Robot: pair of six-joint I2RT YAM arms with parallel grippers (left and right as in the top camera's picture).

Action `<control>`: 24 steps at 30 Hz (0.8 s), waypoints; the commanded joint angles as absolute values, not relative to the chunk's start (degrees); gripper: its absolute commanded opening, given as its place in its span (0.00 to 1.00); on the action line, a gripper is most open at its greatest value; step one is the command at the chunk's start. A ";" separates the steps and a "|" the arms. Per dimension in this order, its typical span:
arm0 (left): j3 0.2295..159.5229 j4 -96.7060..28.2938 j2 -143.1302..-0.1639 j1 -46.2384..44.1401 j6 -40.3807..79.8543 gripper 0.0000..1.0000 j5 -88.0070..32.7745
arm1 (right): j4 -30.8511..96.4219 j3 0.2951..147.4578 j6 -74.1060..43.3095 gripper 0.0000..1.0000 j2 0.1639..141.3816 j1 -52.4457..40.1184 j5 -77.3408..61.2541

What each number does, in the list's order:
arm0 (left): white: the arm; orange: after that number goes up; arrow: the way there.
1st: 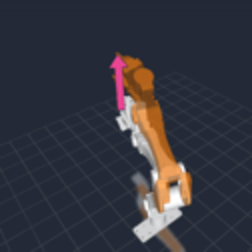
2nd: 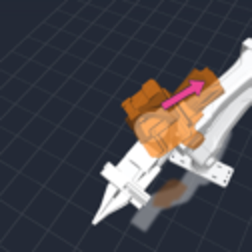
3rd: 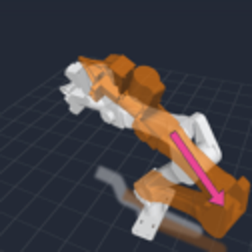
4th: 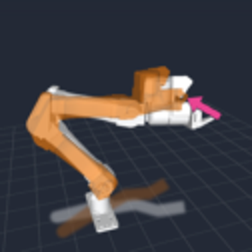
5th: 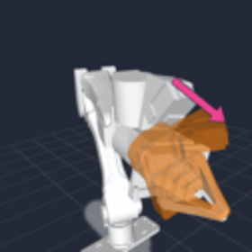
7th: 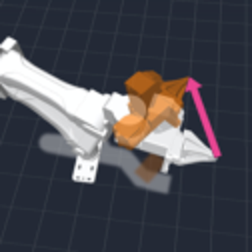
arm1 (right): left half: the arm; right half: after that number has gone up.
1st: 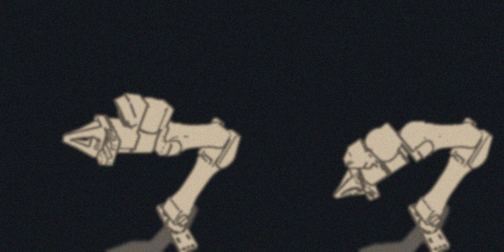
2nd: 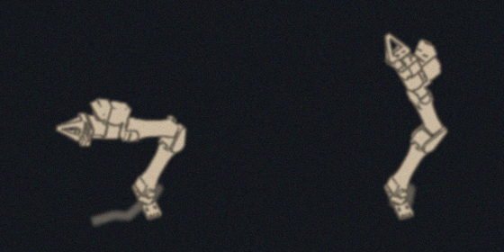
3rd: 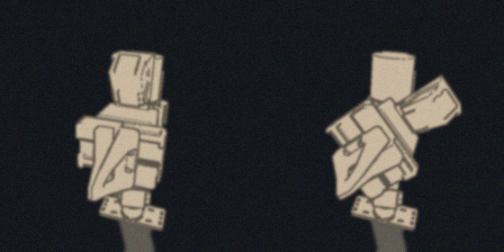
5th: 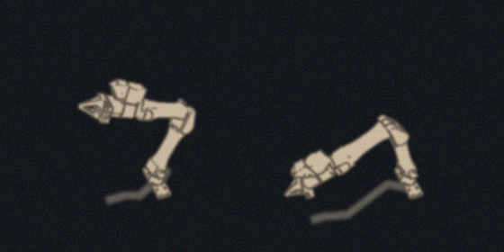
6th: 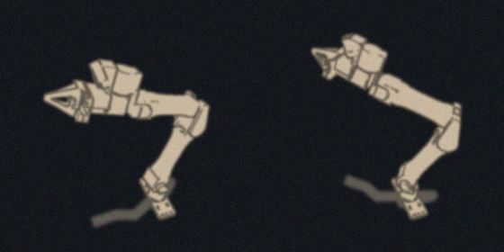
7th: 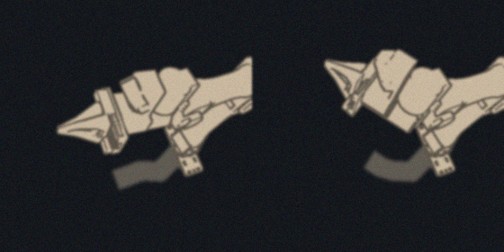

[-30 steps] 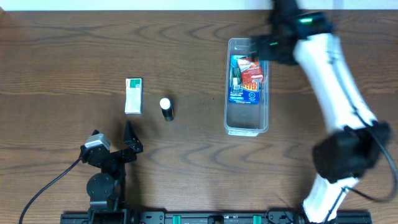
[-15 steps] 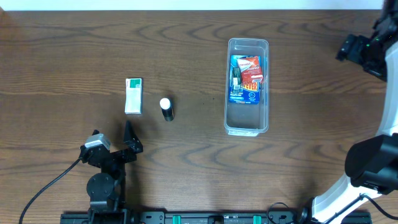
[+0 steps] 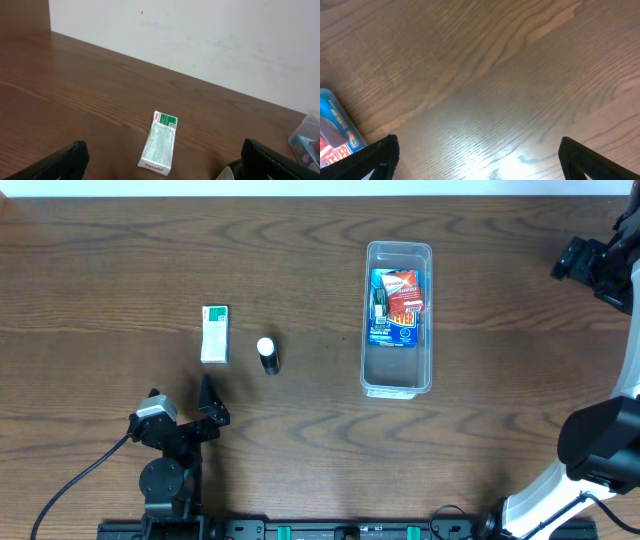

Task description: Pack container

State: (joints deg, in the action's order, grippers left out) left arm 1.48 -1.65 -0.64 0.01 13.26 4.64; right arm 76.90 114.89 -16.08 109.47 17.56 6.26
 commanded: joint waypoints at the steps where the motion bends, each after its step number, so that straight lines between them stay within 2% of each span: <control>1: 0.23 -3.60 -0.62 0.36 14.52 0.98 5.06 | 76.97 114.58 -15.79 0.99 109.56 17.67 6.44; 5: 0.23 -3.60 -0.60 0.36 14.87 0.98 3.09 | 76.95 114.58 -15.79 0.99 109.56 17.67 6.44; 10: 5.41 -3.77 -0.62 0.36 12.03 0.98 -15.51 | 76.97 114.58 -15.79 0.99 109.56 17.67 6.44; 15: 15.25 -4.95 -2.98 0.36 10.04 0.98 -15.88 | 76.97 114.58 -15.79 0.99 109.56 17.67 6.44; 19: 29.80 -16.60 -13.02 0.36 7.14 0.98 -15.84 | 76.97 114.58 -15.79 0.99 109.56 17.67 6.44; 24: 51.00 -38.37 -35.53 0.36 0.14 0.98 -15.84 | 76.97 114.58 -15.79 0.99 109.56 17.67 6.44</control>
State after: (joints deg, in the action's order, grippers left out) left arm 42.94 -33.23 -25.69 0.01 6.00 -14.92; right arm 76.90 114.83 -16.08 109.47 17.56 6.15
